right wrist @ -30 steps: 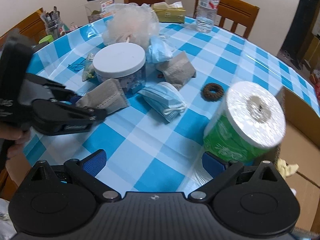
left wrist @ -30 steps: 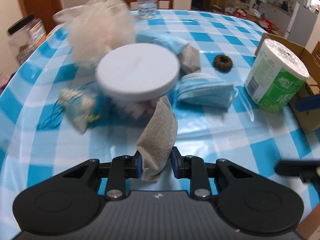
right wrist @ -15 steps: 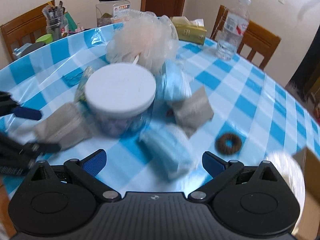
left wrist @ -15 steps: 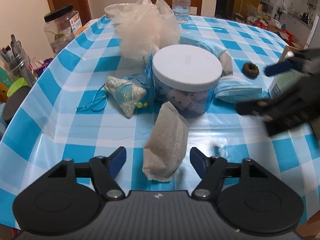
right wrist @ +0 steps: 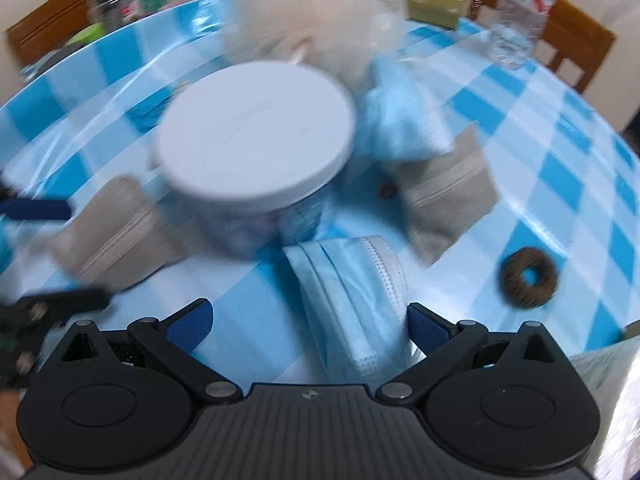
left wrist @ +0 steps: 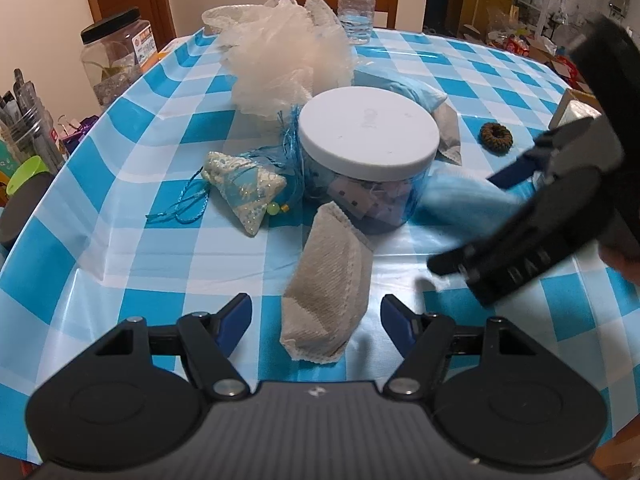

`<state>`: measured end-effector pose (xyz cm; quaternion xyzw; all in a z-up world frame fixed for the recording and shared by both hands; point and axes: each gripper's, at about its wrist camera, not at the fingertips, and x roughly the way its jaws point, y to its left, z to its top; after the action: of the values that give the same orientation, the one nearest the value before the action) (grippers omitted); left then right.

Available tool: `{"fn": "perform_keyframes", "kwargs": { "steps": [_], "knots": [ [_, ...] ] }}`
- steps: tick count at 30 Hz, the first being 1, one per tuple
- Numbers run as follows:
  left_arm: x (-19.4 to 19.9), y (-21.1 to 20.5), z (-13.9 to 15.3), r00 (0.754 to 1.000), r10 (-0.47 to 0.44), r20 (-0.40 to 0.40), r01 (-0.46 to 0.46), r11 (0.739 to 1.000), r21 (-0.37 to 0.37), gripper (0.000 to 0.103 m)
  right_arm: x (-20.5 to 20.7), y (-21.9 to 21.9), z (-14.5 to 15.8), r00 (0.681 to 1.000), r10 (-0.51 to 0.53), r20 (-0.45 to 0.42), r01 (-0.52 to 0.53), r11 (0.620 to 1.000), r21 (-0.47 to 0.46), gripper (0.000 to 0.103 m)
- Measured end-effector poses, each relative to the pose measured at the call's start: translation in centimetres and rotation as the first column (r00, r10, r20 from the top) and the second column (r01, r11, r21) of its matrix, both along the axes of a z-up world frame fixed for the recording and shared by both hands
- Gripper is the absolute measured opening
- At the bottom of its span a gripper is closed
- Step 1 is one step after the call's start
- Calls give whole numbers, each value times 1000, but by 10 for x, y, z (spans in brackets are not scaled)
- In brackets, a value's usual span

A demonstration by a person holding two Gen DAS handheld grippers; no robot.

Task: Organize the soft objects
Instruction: 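Close the right gripper on the blue face mask while the left gripper holds the pouch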

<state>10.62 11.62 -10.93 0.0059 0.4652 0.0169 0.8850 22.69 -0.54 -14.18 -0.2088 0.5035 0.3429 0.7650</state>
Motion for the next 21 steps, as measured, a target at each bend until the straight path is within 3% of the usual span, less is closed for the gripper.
{"fn": "perform_keyframes", "kwargs": {
  "steps": [9, 17, 21],
  "knots": [
    [6, -2, -4, 999, -31, -13, 31, 999, 8, 72, -7, -4, -7, 1000, -5, 28, 6, 1000, -13, 103],
    [10, -10, -8, 999, -37, -9, 38, 997, 75, 71, -12, -11, -8, 998, 2, 60, -3, 1000, 21, 103],
    [10, -19, -9, 998, -65, 3, 63, 986, 152, 71, -13, -13, -8, 997, 6, 71, -9, 999, 32, 103]
  ]
}}
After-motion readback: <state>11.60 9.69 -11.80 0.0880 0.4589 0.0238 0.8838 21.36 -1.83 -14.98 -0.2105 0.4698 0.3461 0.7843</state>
